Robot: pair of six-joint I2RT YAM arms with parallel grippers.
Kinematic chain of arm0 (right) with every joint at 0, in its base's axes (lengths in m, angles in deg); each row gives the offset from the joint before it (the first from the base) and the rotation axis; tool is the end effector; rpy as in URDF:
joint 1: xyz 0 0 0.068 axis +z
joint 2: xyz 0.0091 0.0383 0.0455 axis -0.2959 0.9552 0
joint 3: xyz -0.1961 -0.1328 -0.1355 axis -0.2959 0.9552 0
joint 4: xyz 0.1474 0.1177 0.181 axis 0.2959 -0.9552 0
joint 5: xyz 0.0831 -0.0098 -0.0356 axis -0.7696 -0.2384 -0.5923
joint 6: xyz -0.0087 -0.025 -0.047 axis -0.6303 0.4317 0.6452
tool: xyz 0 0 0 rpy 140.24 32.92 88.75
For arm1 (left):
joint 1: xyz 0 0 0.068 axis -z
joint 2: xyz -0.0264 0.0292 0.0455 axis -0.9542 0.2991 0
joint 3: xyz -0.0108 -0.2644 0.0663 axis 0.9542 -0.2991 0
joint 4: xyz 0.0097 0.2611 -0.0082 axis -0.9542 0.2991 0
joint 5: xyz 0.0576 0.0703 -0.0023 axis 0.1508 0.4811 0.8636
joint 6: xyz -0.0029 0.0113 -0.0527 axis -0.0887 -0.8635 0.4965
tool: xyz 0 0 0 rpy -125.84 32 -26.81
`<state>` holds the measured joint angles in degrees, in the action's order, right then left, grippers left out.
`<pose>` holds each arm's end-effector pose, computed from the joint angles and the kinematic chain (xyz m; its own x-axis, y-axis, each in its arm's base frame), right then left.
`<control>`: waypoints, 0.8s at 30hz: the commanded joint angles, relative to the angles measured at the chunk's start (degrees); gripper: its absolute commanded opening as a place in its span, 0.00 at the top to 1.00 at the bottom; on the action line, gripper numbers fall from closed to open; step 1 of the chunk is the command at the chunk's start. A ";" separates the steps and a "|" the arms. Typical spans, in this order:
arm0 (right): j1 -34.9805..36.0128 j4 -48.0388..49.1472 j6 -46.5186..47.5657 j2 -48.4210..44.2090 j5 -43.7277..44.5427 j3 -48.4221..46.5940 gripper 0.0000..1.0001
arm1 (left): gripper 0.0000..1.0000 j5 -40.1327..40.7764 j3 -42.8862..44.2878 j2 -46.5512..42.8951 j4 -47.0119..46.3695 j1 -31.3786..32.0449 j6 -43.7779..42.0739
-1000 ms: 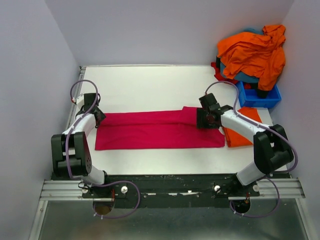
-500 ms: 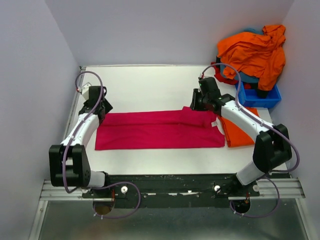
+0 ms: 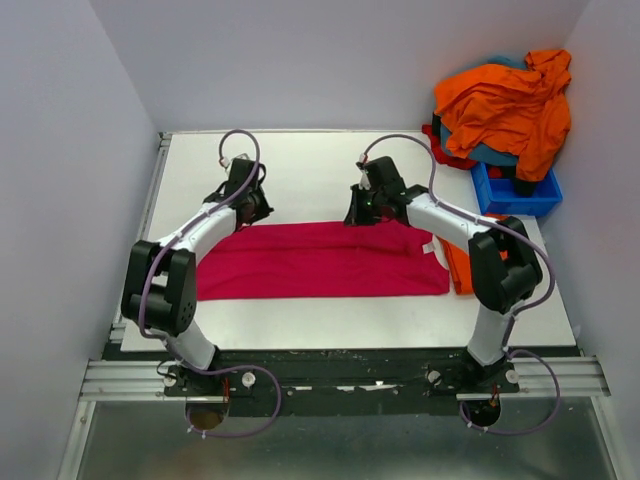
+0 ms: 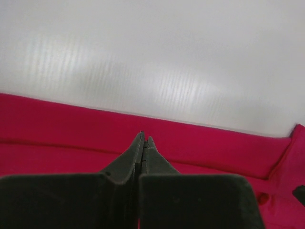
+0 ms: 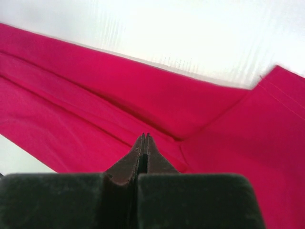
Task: Fold and stack the t-shirts
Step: Fold the other side of the tshirt into a rectangle
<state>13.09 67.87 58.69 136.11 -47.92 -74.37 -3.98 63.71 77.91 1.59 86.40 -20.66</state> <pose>0.3467 0.2105 0.2189 -0.8348 -0.0053 -0.5506 -0.2796 0.8656 0.4155 0.3404 -0.0798 0.2287 -0.6563 -0.4622 -0.5964 -0.2936 0.8846 -0.3625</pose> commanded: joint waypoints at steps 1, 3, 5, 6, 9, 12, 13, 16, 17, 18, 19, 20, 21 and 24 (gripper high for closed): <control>0.46 2.97 -1.33 4.19 -4.86 -2.45 0.99 | 1.00 -5.93 4.07 6.22 -0.67 4.12 -1.02; 0.37 2.97 -0.72 5.68 -4.86 -3.15 0.99 | 1.00 -8.30 5.48 8.86 -0.76 5.70 -1.20; 0.37 2.71 -0.19 7.53 -5.12 -4.56 0.99 | 1.00 -10.23 6.27 10.88 -1.55 7.02 -1.63; 0.28 2.18 0.16 8.40 -5.38 -5.26 0.99 | 1.00 -10.59 6.62 11.94 -1.81 7.38 -1.81; 0.37 1.39 0.25 10.69 -6.18 -6.32 0.99 | 1.00 -11.47 8.12 14.84 -1.29 7.99 -2.86; 0.28 1.04 0.16 12.63 -7.58 -6.94 0.99 | 1.00 -11.38 9.70 17.21 -0.15 8.08 -3.57; 0.46 1.04 0.16 12.98 -8.19 -6.85 0.99 | 1.00 -11.12 10.14 17.83 0.38 8.08 -3.74; 0.46 1.30 -0.27 13.34 -10.56 -5.71 0.99 | 1.00 -10.24 11.28 19.41 1.61 8.08 -4.10; 0.37 1.56 -0.36 13.07 -11.70 -4.92 0.99 | 1.00 -9.98 11.46 19.85 1.79 8.08 -4.18; 0.46 1.83 -0.62 12.81 -13.11 -3.96 0.99 | 1.00 -9.72 11.81 20.29 2.05 8.08 -4.19; 0.46 1.91 -0.45 12.20 -15.21 -2.73 0.99 | 1.00 -9.54 11.99 20.56 2.31 8.08 -4.27; 0.46 2.26 -0.36 11.67 -16.71 -1.50 0.99 | 1.00 -9.45 12.08 20.82 2.40 8.08 -4.36; 0.46 2.27 -0.45 10.97 -18.12 -0.18 0.99 | 1.00 -9.45 11.99 20.74 2.49 8.08 -4.36; 0.46 2.35 -0.36 7.99 -21.64 4.21 0.99 | 1.00 -8.66 11.81 20.74 2.75 8.08 -4.36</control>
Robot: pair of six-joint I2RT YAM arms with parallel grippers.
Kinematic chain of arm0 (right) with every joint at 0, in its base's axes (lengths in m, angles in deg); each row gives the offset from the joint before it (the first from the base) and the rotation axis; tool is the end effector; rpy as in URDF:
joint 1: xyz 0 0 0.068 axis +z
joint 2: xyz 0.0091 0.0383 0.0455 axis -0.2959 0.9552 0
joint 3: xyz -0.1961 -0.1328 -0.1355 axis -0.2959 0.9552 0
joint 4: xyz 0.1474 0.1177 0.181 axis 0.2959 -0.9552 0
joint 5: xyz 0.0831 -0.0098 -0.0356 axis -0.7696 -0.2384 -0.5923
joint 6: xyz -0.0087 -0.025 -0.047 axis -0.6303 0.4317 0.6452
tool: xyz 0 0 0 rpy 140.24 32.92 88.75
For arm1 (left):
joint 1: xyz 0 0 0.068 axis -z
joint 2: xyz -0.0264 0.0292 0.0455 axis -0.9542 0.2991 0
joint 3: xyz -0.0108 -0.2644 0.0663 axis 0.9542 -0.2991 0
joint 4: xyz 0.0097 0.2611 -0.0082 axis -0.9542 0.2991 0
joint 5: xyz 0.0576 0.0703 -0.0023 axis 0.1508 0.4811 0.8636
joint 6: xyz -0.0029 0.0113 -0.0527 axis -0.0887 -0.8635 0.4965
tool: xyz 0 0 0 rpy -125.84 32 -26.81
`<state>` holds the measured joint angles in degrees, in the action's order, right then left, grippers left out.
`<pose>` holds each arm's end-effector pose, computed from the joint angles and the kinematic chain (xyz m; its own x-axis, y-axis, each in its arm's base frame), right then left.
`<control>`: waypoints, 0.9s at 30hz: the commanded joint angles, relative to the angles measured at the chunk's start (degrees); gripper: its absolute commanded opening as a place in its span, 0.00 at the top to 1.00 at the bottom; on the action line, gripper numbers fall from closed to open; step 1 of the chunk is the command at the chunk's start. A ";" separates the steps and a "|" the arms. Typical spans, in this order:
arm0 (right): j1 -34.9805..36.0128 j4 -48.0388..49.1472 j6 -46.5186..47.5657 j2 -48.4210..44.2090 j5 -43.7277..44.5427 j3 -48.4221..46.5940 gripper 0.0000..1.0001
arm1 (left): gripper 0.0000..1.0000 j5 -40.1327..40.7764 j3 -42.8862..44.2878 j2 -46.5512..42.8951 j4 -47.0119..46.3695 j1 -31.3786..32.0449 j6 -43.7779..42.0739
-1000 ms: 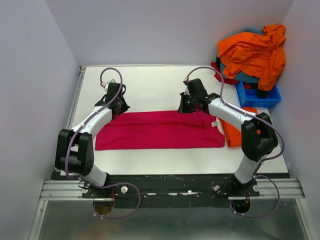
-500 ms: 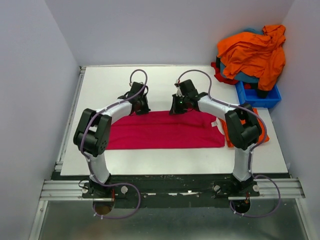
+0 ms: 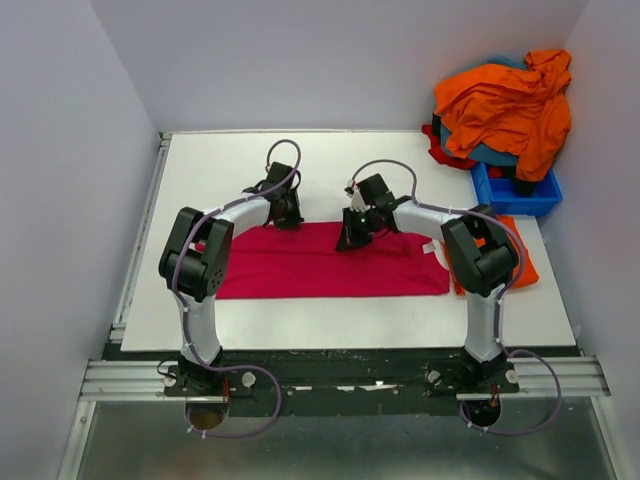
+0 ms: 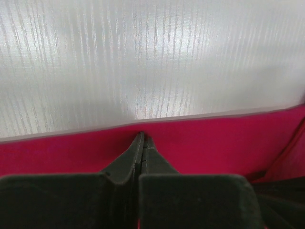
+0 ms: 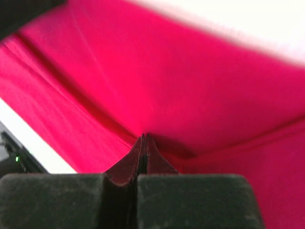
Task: Fold and stack the t-shirts
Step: Fold the other side of the tshirt into a rectangle
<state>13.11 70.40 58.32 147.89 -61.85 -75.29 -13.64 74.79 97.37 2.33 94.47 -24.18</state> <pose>0.3591 0.2275 0.1473 -0.9302 -0.0924 -0.3553 -0.2903 0.7774 0.5579 0.3802 -0.1551 0.1641 -0.8584 -0.2565 -0.4442 -0.0897 0.9277 -0.3623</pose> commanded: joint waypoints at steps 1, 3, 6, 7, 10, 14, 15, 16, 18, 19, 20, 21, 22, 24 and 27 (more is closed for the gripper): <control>0.44 0.08 0.09 -5.37 -8.33 6.62 0.99 | 1.00 1.18 0.64 1.37 1.93 0.02 -0.75; 0.44 0.61 0.62 -8.36 -8.60 9.18 0.99 | 1.00 1.35 0.64 1.11 2.01 0.02 -0.67; 0.35 -0.88 1.67 -11.19 -6.07 8.93 0.99 | 1.00 1.27 0.56 0.85 1.92 0.02 -0.67; 0.35 -1.49 2.03 -11.28 -4.66 7.79 0.99 | 1.00 1.53 0.56 0.76 2.10 0.02 -0.67; 0.35 -2.47 2.38 -9.70 -0.80 3.75 0.99 | 1.00 2.06 0.47 0.23 2.19 0.02 -0.67; 0.35 -2.73 2.21 -3.74 -0.16 -2.40 0.99 | 1.00 1.62 0.20 -0.12 1.84 0.02 -0.67; 0.26 -2.73 1.60 -1.98 -1.30 -3.81 0.99 | 1.00 1.44 0.20 -0.03 1.84 0.02 -0.67; 0.35 -1.86 1.07 -0.48 -2.35 -4.08 0.99 | 1.00 1.35 0.20 0.05 1.66 0.02 -0.67; 0.35 -0.28 -0.42 1.11 -3.86 -3.65 0.99 | 1.00 1.00 0.38 0.14 1.57 0.02 -0.67; 0.35 0.34 -0.61 1.29 -3.94 -2.86 0.99 | 1.00 0.83 0.38 0.23 1.57 0.02 -0.67; 0.26 0.70 -0.69 1.03 -4.03 -1.90 0.99 | 1.00 0.83 0.47 0.23 1.57 0.02 -0.67; 0.35 0.96 -0.70 0.59 -4.38 -0.84 0.99 | 1.00 0.83 0.64 0.32 1.75 0.02 -0.75; 0.26 1.40 -0.70 0.06 -4.73 0.65 0.99 | 1.00 0.91 0.73 0.32 1.92 0.02 -0.84; 0.26 2.62 -0.87 -1.95 -6.92 4.33 0.99 | 1.00 1.09 0.99 0.49 2.27 0.02 -1.02; 0.35 4.65 -1.31 -5.64 -7.73 9.79 0.99 | 1.00 1.27 0.99 0.32 2.28 0.02 -1.37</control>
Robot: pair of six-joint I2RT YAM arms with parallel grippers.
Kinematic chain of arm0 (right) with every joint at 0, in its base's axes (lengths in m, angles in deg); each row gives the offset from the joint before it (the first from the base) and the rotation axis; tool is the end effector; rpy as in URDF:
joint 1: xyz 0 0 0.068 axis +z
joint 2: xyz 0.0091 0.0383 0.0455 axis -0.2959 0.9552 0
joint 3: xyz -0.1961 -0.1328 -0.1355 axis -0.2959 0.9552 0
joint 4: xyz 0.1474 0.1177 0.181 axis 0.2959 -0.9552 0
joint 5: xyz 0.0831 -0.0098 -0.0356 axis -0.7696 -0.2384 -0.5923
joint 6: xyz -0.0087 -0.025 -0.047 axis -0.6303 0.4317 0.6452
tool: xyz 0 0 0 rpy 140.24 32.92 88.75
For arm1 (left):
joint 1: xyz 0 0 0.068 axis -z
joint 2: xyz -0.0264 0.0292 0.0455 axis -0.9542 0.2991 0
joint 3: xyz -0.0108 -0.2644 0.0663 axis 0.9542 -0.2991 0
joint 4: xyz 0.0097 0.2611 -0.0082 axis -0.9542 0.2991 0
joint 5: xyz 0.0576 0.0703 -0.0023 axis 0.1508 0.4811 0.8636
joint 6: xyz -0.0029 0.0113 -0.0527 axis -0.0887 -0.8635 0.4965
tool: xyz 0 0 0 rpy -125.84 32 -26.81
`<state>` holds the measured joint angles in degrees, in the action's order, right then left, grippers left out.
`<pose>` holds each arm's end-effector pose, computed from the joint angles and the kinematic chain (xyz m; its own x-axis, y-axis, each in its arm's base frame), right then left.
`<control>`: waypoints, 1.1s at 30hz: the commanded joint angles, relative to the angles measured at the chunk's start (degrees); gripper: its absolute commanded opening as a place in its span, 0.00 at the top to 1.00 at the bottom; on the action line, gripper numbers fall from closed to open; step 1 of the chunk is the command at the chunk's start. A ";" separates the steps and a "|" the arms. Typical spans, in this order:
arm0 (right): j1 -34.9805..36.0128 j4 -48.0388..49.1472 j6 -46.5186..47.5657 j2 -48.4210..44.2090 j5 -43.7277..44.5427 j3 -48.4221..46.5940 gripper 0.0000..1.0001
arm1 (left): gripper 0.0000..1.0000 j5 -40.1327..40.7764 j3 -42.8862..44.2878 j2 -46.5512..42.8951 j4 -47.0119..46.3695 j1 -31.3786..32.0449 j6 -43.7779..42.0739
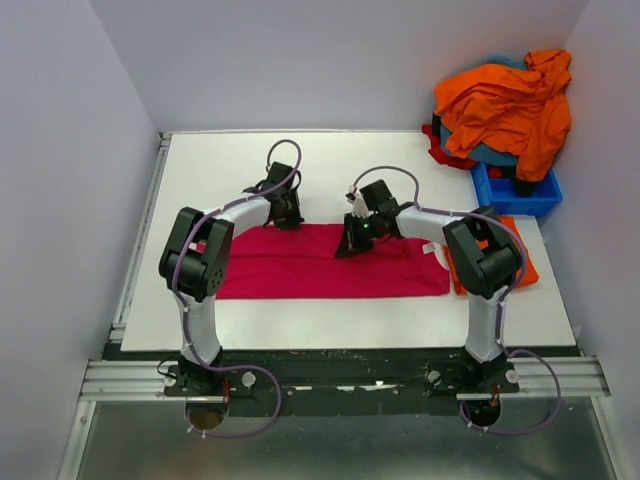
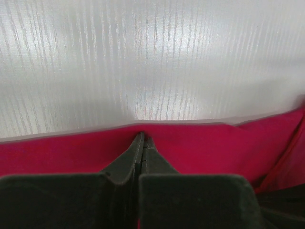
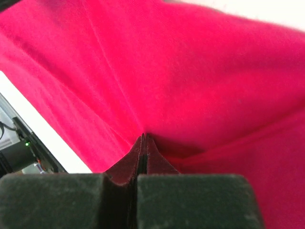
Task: Fold and stack the t-shirts
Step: Fold the other side of the tshirt into a rectangle
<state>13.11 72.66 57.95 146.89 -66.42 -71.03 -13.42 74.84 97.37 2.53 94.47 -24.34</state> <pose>0.3464 0.2230 0.1368 -0.9437 -0.1127 -0.3110 -0.2893 0.7369 0.6109 0.3801 -0.1549 0.1641 -0.8587 -0.2540 -0.4452 -0.0898 0.9297 -0.3573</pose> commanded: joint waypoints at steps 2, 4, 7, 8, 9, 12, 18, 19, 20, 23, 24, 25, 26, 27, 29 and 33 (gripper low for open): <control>0.35 2.58 -0.33 -7.27 -2.37 6.59 0.99 | 1.00 0.96 1.30 0.06 2.25 0.02 -1.39; 0.35 1.97 0.11 -9.03 -0.44 6.24 0.99 | 1.00 0.52 2.35 -0.73 2.87 -0.07 -2.44; 0.35 1.61 0.12 -8.78 -0.78 3.62 0.99 | 1.00 4.54 5.86 -2.93 6.46 -0.16 -4.11; 0.35 1.70 -0.41 -8.26 -1.39 2.30 0.99 | 1.00 5.61 6.74 -3.63 7.69 -0.33 -4.55; 0.35 2.13 -1.28 -7.38 -2.27 1.33 0.99 | 1.00 6.23 7.19 -4.59 8.75 -0.60 -4.90; 0.35 4.33 -3.22 -4.14 -4.03 -2.36 0.99 | 1.00 6.32 5.53 -8.28 8.94 -2.09 -5.17; 0.70 5.56 -5.77 2.20 -7.28 -9.75 0.99 | 1.00 7.55 -6.58 -18.04 4.72 -6.30 -1.67; 0.87 5.74 -6.03 2.90 -7.37 -10.45 0.99 | 1.00 8.25 -9.39 -19.53 3.93 -6.92 -0.79; 1.14 5.74 -6.12 3.61 -7.46 -11.07 0.99 | 1.00 8.69 -12.12 -21.02 2.97 -7.71 0.27; 1.58 5.92 -6.04 5.10 -7.82 -12.04 0.99 | 1.00 8.78 -21.08 -25.33 -1.42 -10.52 3.26; 1.66 5.83 -5.78 5.54 -7.73 -11.95 0.99 | 1.00 9.13 -23.89 -26.83 -2.74 -11.49 4.14; 1.58 5.66 -5.51 5.72 -7.64 -11.86 0.99 | 1.00 9.66 -26.01 -27.88 -3.80 -12.45 4.75; 1.58 5.31 -5.16 5.81 -7.46 -11.95 0.99 | 1.00 10.36 -27.95 -29.03 -4.68 -13.42 5.28; 1.58 5.13 -4.90 5.90 -7.29 -11.78 0.99 | 1.00 11.23 -29.53 -29.99 -5.30 -14.30 5.90; 1.58 5.13 -4.37 5.90 -7.02 -11.51 0.99 | 1.00 11.33 -32.26 -30.79 -7.58 -16.23 6.17; 1.58 5.13 -3.75 5.55 -6.94 -10.90 0.99 | 1.00 10.98 -33.41 -29.13 -9.25 -18.44 6.08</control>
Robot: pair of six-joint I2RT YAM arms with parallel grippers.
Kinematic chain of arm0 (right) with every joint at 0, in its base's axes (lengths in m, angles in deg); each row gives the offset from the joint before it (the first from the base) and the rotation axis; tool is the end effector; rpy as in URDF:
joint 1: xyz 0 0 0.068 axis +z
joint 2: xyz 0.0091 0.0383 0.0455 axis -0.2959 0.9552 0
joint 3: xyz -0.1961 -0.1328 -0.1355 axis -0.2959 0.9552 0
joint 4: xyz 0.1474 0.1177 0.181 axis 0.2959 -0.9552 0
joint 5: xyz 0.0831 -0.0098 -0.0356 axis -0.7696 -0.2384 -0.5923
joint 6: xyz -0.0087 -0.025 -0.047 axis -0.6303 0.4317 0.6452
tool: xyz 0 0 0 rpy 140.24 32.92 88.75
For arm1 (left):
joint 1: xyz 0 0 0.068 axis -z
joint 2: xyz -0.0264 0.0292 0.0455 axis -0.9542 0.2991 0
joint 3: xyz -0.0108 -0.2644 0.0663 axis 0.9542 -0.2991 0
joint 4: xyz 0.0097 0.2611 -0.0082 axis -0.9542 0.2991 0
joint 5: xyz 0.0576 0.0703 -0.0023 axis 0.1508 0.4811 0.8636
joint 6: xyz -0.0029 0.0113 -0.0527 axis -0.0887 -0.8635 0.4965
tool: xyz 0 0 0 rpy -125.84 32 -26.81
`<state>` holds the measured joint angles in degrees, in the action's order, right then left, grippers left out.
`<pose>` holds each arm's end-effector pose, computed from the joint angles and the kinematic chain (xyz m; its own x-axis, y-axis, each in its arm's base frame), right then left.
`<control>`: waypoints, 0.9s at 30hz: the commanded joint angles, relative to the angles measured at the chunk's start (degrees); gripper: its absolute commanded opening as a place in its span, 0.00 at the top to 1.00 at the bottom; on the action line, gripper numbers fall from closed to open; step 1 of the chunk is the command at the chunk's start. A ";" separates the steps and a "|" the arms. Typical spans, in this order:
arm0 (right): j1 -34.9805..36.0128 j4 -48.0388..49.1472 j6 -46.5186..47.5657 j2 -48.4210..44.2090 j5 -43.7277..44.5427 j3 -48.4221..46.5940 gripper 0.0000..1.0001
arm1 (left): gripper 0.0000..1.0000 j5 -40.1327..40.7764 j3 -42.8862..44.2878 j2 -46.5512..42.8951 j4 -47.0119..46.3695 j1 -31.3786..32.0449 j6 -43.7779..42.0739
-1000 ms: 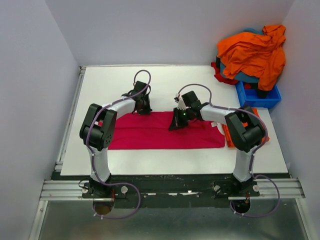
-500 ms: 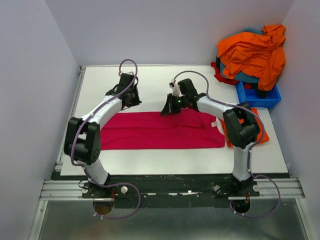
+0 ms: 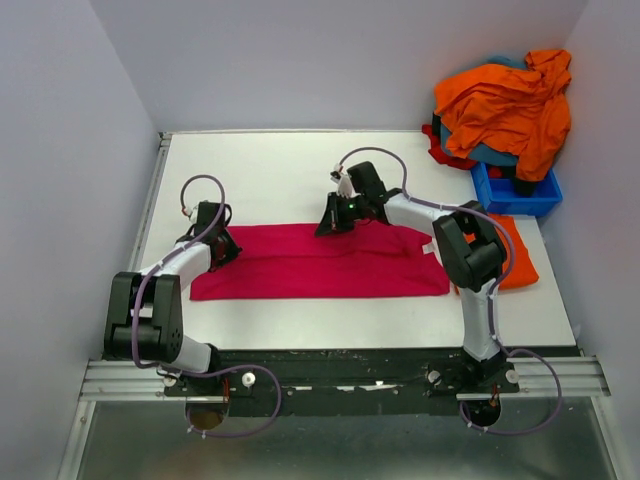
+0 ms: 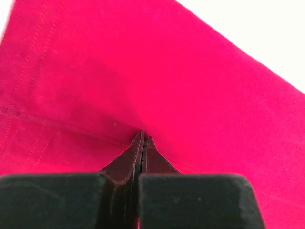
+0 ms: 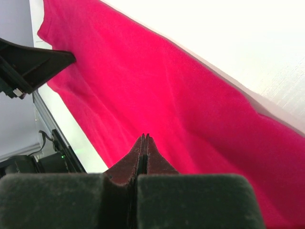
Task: Fold and stack the t-shirts
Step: Fold the other side of the tshirt into a rectangle
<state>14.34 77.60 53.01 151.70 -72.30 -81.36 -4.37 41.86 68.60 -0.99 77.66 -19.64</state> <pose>0.3777 0.2561 0.1612 -0.9231 -0.0777 -0.3766 -0.3428 0.6100 0.7144 0.2703 -0.0204 0.1641 -0.6670 -0.5631 -0.4878 -0.4885 0.8249 -0.2844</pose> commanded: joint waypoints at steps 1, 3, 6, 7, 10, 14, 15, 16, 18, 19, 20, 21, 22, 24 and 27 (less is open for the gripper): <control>0.35 0.19 1.19 0.74 -1.14 -0.38 0.99 | 1.00 1.67 -0.61 -0.01 -5.83 -1.81 1.55; 0.35 0.36 1.10 0.56 -1.49 -0.21 0.99 | 1.00 0.09 -1.57 -0.45 -6.70 -1.81 2.08; 0.35 0.36 1.36 0.39 -1.23 0.06 0.99 | 1.00 0.34 -2.37 -2.46 -5.83 -1.81 3.40; 0.35 0.36 1.54 0.13 -0.88 0.14 0.99 | 1.00 1.13 -2.28 -3.25 -5.13 -1.89 3.57; 0.35 0.02 2.24 -1.54 1.39 0.67 0.99 | 1.00 4.55 -1.75 -7.46 -2.67 -1.90 3.75; 0.18 -3.15 5.05 -6.71 8.32 1.55 0.99 | 1.00 6.15 0.87 -12.22 -0.99 0.64 2.70; 0.09 -3.15 5.66 -8.73 10.70 2.42 0.99 | 1.00 6.76 2.37 -11.97 -0.21 2.74 2.26; 0.00 -3.33 5.84 -10.15 13.51 3.47 0.99 | 1.00 7.72 4.73 -11.01 1.10 4.85 2.00; -0.61 -4.29 6.72 -12.96 17.99 5.23 0.99 | 1.00 8.96 8.95 -7.85 2.69 9.94 1.91; -1.22 -5.08 6.90 -14.10 19.93 5.85 0.99 | 1.00 8.61 10.89 -5.83 2.78 11.88 2.17; -2.01 -5.96 7.16 -15.07 21.25 6.47 0.99 | 1.00 7.74 12.21 -4.07 2.18 13.90 2.69; -2.89 -6.83 7.16 -15.78 22.31 7.34 0.99 | 1.00 6.51 13.35 -1.97 0.69 15.49 2.96; -4.12 -7.54 7.16 -16.48 22.76 7.96 0.98 | 1.00 5.11 14.50 0.32 -0.72 17.25 3.40; -6.84 -8.16 7.16 -17.89 22.85 9.98 0.88 | 1.00 3.61 18.36 4.80 -2.04 20.50 4.28; -10.53 -8.42 7.86 -20.00 23.20 12.62 0.66 | 1.00 2.37 25.03 12.44 -2.93 25.25 4.19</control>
<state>8.37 72.98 59.04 133.34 -53.94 -72.75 0.74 60.19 72.73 -2.87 97.66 -16.29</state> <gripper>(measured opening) 0.244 0.003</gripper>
